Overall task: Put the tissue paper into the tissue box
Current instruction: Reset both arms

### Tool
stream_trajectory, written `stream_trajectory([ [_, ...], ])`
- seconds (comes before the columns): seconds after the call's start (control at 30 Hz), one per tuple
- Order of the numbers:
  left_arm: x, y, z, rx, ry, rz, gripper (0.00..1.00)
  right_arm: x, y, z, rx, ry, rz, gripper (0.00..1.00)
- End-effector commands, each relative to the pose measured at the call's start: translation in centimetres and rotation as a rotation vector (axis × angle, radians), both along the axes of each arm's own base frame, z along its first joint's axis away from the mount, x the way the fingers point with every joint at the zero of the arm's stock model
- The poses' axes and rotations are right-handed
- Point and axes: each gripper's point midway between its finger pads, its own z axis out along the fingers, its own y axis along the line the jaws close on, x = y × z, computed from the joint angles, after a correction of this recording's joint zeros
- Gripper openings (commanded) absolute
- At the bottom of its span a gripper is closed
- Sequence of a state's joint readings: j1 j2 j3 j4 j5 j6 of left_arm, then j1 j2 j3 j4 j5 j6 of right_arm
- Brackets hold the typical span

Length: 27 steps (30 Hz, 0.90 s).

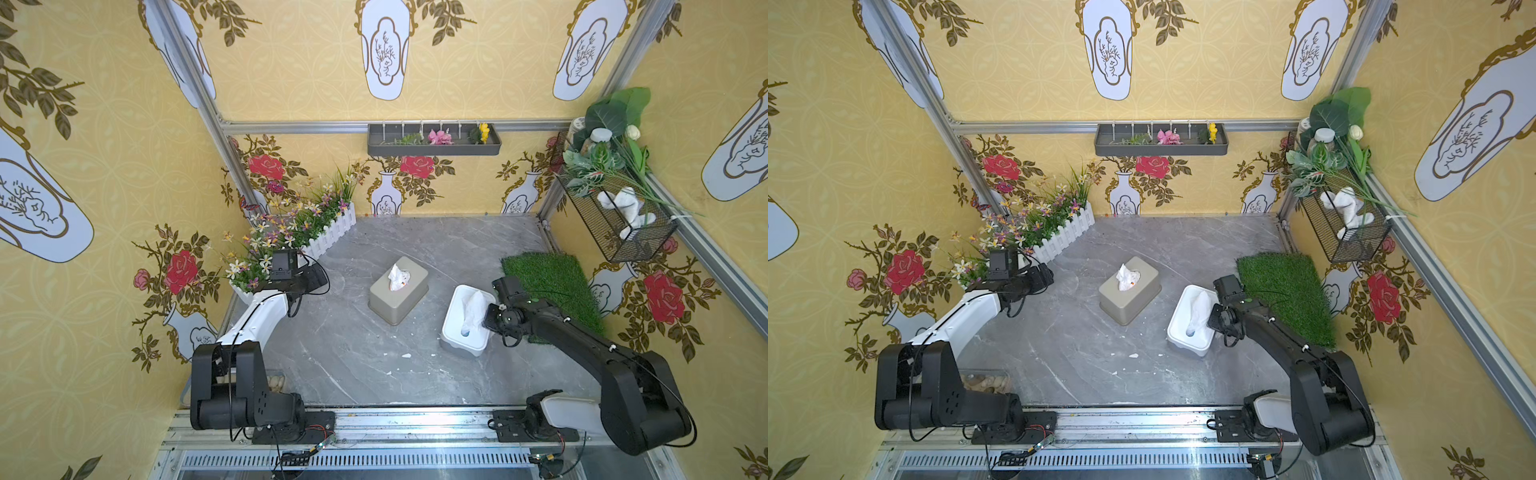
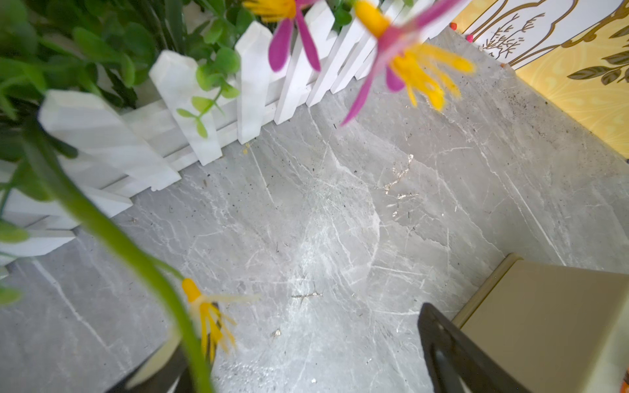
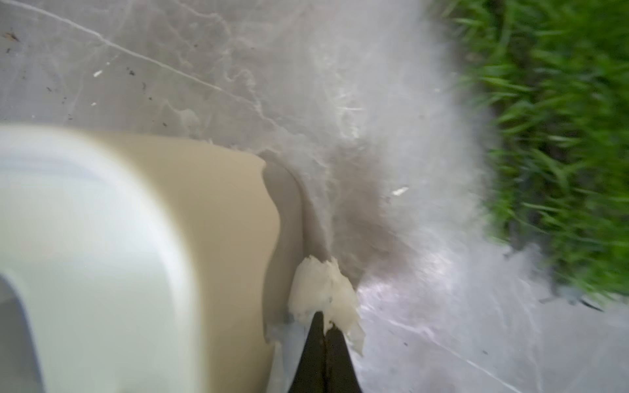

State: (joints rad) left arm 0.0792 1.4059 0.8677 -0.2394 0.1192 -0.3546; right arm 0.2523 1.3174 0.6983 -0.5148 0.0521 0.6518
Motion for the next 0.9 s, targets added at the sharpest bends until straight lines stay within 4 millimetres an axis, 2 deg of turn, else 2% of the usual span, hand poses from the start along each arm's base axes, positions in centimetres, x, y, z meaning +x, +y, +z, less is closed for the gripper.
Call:
stream_trajectory([
  [0.0,0.1,-0.2,-0.3,0.002,-0.004,-0.018,0.92,5.2,2.9,1.5,0.059,-0.156,0.031,0.0],
  [0.1,0.3,-0.1,-0.4,0.015,-0.019,-0.022,0.92,7.3,4.1,1.6,0.028,-0.157,0.08,0.0],
  [0.17,0.2,0.2,-0.4,0.031,-0.036,-0.015,0.93,7.9,3.6,1.7,-0.021,-0.153,0.095,0.0],
  [0.23,0.2,0.7,-0.2,0.059,-0.061,-0.004,0.94,8.1,2.1,2.5,-0.109,-0.176,0.103,0.01],
  [0.27,0.2,1.0,-0.3,0.076,-0.067,0.006,0.94,8.2,1.3,3.0,-0.142,-0.195,0.105,0.06],
  [0.37,0.3,2.0,0.1,0.139,-0.1,0.026,0.95,9.2,-0.9,4.8,-0.186,-0.293,0.123,0.27],
  [0.43,0.3,3.0,0.2,0.201,-0.124,0.051,0.96,10.3,-2.3,5.4,-0.174,-0.356,0.125,0.71],
  [0.5,0.1,3.8,0.1,0.258,-0.145,0.069,0.98,11.3,-3.8,5.2,-0.173,-0.383,0.116,0.85],
  [0.63,0.5,4.6,0.0,0.269,-0.137,0.076,0.98,13.1,-6.3,2.3,-0.203,-0.382,0.13,0.9],
  [0.7,0.4,4.9,0.7,0.298,-0.163,0.082,0.98,13.6,-6.5,1.4,-0.163,-0.375,0.138,0.89],
  [0.8,0.0,5.3,2.4,0.338,-0.297,0.107,1.0,13.2,-6.8,0.1,-0.155,-0.351,0.146,0.9],
  [0.87,-0.4,5.5,2.8,0.368,-0.327,0.107,1.0,12.2,-7.0,0.3,-0.215,-0.4,0.156,0.91],
])
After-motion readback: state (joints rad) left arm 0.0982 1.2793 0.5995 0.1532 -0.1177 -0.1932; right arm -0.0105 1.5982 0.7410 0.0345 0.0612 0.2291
